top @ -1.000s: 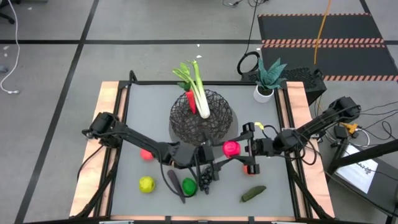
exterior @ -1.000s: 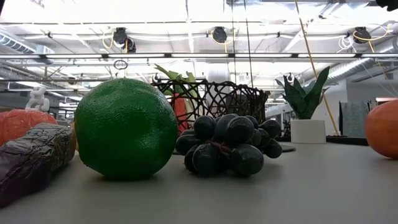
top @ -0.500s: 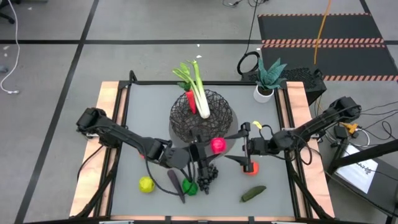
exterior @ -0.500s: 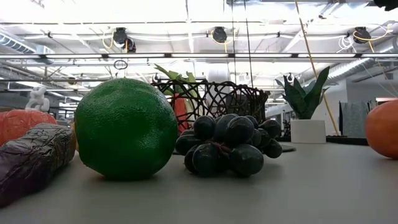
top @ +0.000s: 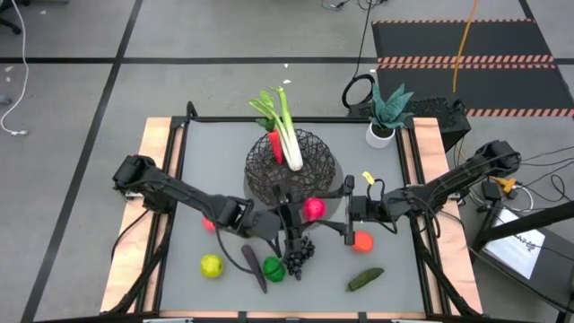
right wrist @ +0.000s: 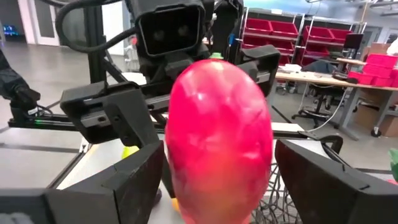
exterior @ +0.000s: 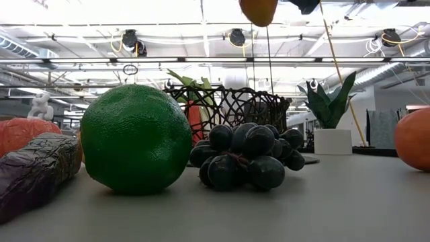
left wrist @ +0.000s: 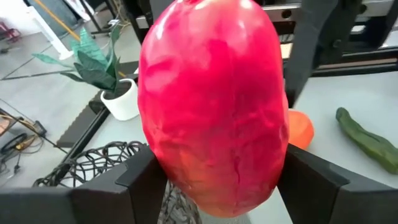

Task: Build produce basket
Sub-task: Put the red mango into the black woven basket

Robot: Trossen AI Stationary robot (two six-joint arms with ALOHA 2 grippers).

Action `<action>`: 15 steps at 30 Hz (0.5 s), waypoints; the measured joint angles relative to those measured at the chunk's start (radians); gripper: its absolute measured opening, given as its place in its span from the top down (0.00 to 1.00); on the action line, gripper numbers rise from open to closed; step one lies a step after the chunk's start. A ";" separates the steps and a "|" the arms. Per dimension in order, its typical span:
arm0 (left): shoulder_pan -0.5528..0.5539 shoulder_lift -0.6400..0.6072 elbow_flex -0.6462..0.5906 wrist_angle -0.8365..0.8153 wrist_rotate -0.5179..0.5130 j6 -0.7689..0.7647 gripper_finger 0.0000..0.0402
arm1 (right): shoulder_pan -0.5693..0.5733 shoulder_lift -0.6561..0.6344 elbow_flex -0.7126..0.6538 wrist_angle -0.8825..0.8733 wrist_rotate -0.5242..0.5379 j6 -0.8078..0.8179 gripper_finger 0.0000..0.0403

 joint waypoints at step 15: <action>0.012 0.000 0.000 0.034 0.063 -0.002 0.36 | -0.046 0.055 0.001 0.112 -0.119 0.027 0.27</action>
